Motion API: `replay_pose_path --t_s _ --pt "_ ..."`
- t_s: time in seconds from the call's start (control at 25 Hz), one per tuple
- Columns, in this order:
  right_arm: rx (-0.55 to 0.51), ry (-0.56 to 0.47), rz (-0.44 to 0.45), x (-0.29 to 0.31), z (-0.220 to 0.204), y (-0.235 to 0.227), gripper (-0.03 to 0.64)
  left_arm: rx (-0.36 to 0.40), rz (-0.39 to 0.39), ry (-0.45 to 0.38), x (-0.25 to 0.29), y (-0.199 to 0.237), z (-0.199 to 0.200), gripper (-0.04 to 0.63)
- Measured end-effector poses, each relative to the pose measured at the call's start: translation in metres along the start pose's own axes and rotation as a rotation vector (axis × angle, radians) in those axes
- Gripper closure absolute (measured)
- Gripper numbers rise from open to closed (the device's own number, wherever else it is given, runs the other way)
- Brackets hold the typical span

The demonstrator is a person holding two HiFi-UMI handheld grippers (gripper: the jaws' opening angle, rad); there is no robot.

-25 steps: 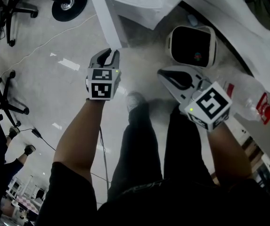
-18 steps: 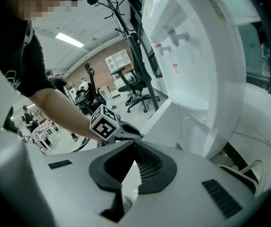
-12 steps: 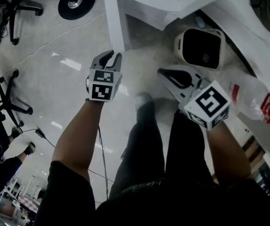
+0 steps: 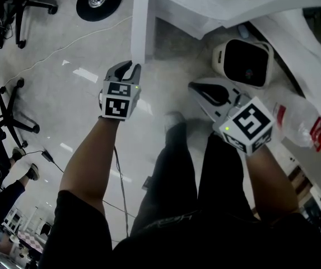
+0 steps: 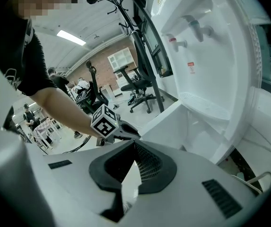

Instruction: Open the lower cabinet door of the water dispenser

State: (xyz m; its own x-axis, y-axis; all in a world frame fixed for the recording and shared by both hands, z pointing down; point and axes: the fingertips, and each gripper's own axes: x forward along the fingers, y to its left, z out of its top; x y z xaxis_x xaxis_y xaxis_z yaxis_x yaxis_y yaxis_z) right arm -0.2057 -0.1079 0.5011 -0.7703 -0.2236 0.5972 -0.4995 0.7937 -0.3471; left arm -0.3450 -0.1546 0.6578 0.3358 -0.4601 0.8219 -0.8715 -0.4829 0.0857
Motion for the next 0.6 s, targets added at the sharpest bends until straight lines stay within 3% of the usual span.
replay_pose_path --t_s 0.6 --pt "-0.008 0.029 -0.005 0.009 0.001 0.005 0.604 -0.017 0.049 0.016 -0.01 0.038 -0.01 0.535"
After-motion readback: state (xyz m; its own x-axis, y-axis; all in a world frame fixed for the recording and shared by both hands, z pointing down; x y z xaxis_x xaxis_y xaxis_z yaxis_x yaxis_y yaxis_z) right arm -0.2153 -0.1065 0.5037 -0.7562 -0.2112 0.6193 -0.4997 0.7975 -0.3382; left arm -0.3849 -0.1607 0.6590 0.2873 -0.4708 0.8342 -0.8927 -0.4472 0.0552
